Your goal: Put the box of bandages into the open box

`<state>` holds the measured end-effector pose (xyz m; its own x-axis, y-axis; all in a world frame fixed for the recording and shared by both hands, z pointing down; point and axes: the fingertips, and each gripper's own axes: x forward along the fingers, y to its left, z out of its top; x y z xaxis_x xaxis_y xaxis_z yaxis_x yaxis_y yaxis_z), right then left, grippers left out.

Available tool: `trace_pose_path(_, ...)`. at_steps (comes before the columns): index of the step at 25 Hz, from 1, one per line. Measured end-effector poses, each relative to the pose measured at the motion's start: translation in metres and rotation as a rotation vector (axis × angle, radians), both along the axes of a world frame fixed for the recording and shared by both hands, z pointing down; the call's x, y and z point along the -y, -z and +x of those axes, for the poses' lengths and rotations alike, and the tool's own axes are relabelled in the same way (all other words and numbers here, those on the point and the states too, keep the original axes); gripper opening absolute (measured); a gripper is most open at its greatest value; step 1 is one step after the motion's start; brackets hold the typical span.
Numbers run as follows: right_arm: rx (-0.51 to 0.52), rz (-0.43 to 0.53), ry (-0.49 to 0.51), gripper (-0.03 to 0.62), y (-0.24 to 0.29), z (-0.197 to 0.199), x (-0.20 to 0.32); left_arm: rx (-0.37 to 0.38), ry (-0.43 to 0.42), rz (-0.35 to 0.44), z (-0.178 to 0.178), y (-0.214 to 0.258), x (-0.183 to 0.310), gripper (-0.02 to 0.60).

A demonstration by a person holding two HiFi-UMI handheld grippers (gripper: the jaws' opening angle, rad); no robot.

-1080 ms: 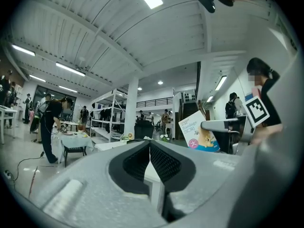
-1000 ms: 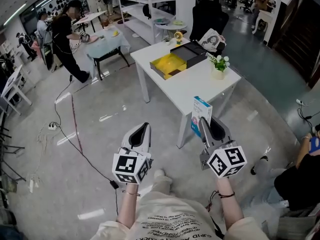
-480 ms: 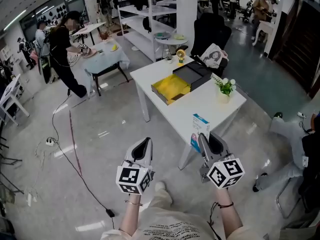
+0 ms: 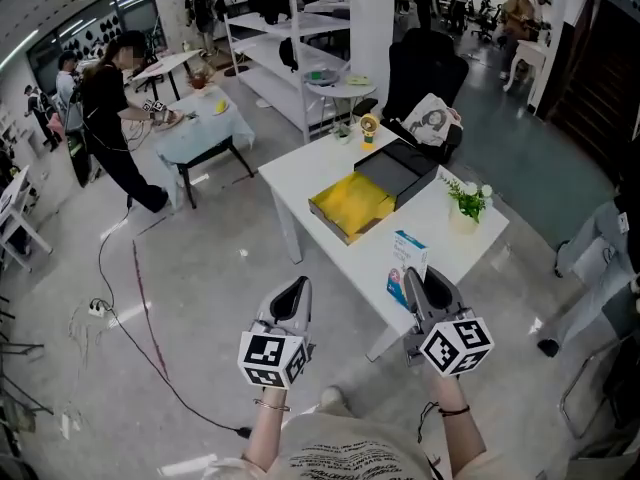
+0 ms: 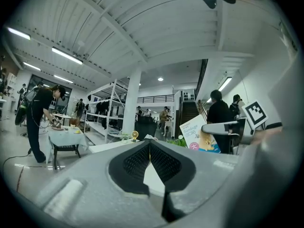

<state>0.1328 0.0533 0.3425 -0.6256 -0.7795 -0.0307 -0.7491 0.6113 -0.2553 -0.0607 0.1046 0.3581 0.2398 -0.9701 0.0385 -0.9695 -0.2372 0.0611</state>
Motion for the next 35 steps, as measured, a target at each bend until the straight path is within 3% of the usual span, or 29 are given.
trace_pose_path(18, 0.016, -0.077, -0.047, 0.091, -0.030, -0.051, 0.100, -0.025, -0.042, -0.074, -0.051, -0.037, 0.098, 0.023)
trace_pose_path(27, 0.042, -0.122, -0.063, 0.091, -0.038, -0.065, 0.183, -0.022, -0.085, -0.115, -0.057, -0.046, 0.186, 0.023)
trace_pose_path(35, 0.072, -0.218, -0.055, 0.091, -0.059, -0.087, 0.248, -0.029, -0.125, -0.178, -0.064, -0.065, 0.256, 0.023)
